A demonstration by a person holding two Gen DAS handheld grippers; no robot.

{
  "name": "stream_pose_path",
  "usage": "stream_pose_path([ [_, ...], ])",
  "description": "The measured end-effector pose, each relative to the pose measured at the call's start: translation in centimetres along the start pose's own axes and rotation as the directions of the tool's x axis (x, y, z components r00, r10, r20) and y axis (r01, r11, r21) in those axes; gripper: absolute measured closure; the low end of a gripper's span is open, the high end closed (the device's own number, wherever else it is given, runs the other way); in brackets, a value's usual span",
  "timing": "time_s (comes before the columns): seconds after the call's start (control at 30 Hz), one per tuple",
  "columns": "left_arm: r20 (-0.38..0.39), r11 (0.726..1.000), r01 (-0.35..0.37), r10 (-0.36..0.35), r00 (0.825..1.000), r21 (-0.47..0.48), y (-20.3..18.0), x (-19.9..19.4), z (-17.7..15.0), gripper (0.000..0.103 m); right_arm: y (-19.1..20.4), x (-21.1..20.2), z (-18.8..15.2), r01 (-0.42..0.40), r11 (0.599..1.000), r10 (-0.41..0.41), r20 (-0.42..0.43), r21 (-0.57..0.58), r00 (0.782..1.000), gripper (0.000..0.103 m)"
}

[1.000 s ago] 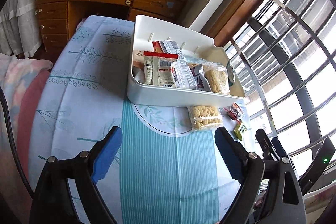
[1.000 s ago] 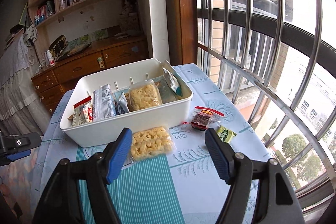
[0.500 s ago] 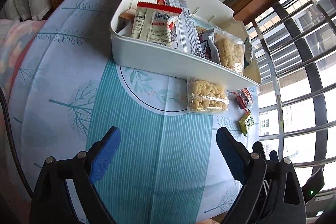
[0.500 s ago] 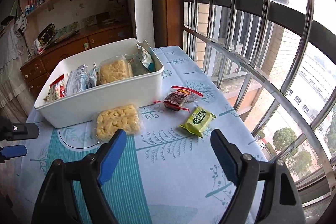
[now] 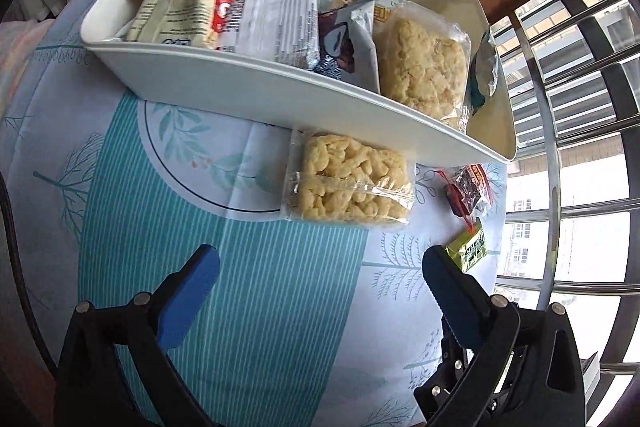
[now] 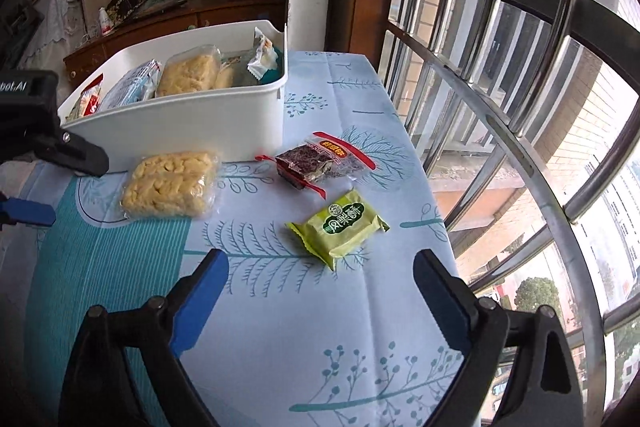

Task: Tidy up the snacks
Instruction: 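Move the left tool to the clear puffed-snack bag while the right tool moves to the green pastry, then close the left tool on the puffed-snack bag while the right tool closes on the green pastry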

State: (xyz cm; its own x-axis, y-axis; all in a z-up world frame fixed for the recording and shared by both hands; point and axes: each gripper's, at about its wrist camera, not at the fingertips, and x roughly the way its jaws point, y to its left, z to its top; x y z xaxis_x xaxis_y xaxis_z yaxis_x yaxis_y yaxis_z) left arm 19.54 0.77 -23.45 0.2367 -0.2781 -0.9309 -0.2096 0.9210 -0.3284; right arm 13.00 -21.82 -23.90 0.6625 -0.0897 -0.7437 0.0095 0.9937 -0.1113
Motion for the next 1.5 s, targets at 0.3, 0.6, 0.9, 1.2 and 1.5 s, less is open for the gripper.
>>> stream_pose_path([
  [0.3, -0.056, 0.989, -0.127, 0.131, 0.990, 0.070, -3.6, 3.6, 1.6, 0.002, -1.0, 2.6, 0.0, -0.061, 0.987, 0.059, -0.021, -0.151, 0.998, 0.008],
  [0.6, -0.109, 0.978, -0.191, 0.200, 0.974, 0.089, -5.1, 6.6, 3.4, 0.002, -1.1, 4.3, -0.1, -0.122, 0.963, 0.114, -0.046, -0.242, 0.992, 0.008],
  [0.9, -0.152, 0.976, -0.212, 0.218, 0.964, 0.057, -6.0, 9.3, 5.0, 0.001, -1.0, 5.7, 0.3, -0.146, 0.936, 0.138, -0.047, -0.319, 0.989, 0.008],
  [1.2, -0.174, 0.969, -0.242, 0.249, 0.953, 0.060, -7.5, 11.8, 7.2, 0.000, -1.2, 6.5, 0.5, -0.186, 0.926, 0.186, -0.032, -0.330, 0.982, 0.008],
  [1.5, -0.158, 0.953, -0.300, 0.304, 0.939, 0.051, -10.1, 13.3, 7.6, 0.000, -2.5, 7.8, 1.1, -0.274, 0.922, 0.270, -0.053, -0.275, 0.961, 0.009],
])
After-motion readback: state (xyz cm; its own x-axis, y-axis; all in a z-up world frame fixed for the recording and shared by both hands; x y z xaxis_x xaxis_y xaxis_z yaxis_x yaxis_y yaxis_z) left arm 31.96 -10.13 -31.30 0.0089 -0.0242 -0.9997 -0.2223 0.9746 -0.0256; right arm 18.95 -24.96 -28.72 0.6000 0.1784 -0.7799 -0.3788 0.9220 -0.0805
